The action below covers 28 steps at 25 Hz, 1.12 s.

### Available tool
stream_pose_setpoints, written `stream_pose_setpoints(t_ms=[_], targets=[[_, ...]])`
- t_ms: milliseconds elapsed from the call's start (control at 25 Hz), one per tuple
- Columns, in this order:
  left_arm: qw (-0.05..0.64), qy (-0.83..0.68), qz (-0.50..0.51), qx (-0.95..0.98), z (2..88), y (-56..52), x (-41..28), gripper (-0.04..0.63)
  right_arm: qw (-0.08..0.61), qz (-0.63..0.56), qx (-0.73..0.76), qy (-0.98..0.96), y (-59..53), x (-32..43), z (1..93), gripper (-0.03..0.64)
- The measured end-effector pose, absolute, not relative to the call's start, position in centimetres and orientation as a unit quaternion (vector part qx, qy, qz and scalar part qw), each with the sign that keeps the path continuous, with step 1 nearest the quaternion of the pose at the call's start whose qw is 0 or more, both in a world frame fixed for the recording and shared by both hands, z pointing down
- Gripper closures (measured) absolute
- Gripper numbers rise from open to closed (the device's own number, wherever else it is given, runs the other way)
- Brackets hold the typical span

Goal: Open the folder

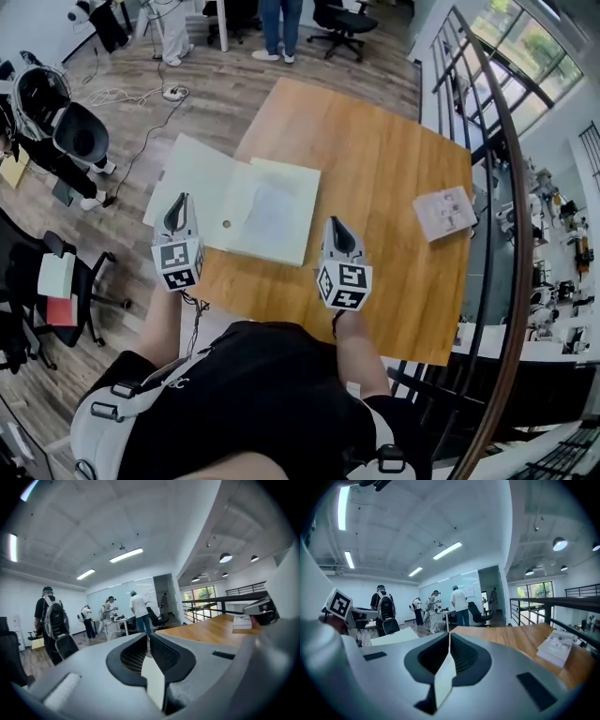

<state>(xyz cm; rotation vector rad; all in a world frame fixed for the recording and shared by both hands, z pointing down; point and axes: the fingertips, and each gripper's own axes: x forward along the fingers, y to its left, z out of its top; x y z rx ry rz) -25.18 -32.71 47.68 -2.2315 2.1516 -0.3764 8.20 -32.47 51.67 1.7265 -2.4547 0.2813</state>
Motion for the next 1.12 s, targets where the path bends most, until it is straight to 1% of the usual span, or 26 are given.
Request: stream_pose_setpoints(t_ms=[120, 240, 480, 680, 1120], targets=[[0.015, 0.641, -0.119, -0.758, 47.9, -33.2, -18.9, 0.580, 0.046, 0.051, 0.587, -0.807, -31.8, 9.3, 48.9, 0.609], [0.001, 0.608, -0.097, -0.788, 48.0, -33.3, -13.7, 0.592, 0.033, 0.022, 0.598, -0.800, -30.6, 10.6, 46.8, 0.611], [-0.033, 0.545, -0.067, -0.835, 48.2, -32.7, -6.8, 0.592, 0.017, 0.012, 0.622, -0.783, -28.7, 13.2, 46.1, 0.612], [-0.029, 0.526, -0.069, -0.847, 47.9, -32.4, -4.7, 0.592, 0.017, 0.013, 0.625, -0.780, -28.2, 13.8, 46.1, 0.612], [-0.009, 0.530, -0.071, -0.845, 47.0, -32.8, -4.1, 0.592, 0.011, 0.010, 0.616, -0.788, -29.3, 13.2, 45.4, 0.612]])
